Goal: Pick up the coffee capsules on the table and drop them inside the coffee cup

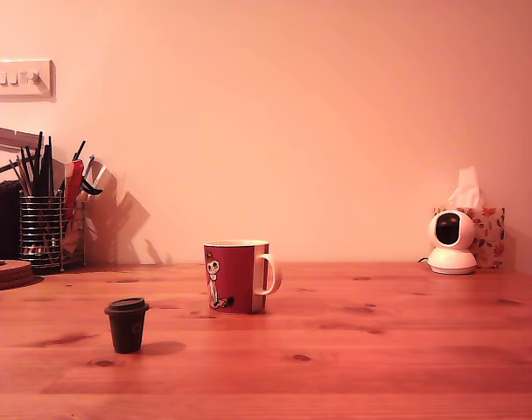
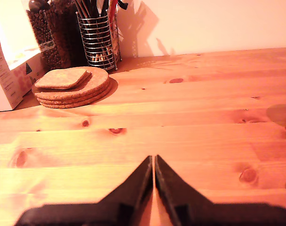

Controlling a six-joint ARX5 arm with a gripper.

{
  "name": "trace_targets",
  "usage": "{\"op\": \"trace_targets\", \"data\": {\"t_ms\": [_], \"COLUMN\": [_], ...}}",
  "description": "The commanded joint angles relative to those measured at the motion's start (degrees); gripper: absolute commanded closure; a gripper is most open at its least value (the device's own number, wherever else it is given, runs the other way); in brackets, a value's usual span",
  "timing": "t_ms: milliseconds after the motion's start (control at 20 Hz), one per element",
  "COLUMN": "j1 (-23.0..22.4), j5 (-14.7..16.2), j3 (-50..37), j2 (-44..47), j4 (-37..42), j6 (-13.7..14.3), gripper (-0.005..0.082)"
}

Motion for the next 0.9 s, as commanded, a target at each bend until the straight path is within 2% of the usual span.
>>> {"op": "trace_targets", "data": {"t_ms": [0, 300, 350, 550, 750, 850], "j1": [0.07, 0.07, 0.07, 0.04, -0.09, -0.61], "j5": [3.5, 3.65, 4.7, 9.38, 19.3, 23.23], "j3": [2.03, 1.9, 1.9, 1.92, 1.95, 2.49], "j2": [-0.28, -0.28, -0.28, -0.26, -0.2, -0.2], "j4": [5.51, 6.25, 7.06, 9.49, 9.53, 9.07], "j6": [-3.91, -3.93, -4.0, -4.09, -4.09, -4.44], "gripper": [0.078, 0.0781, 0.0781, 0.0781, 0.0789, 0.0789]}}
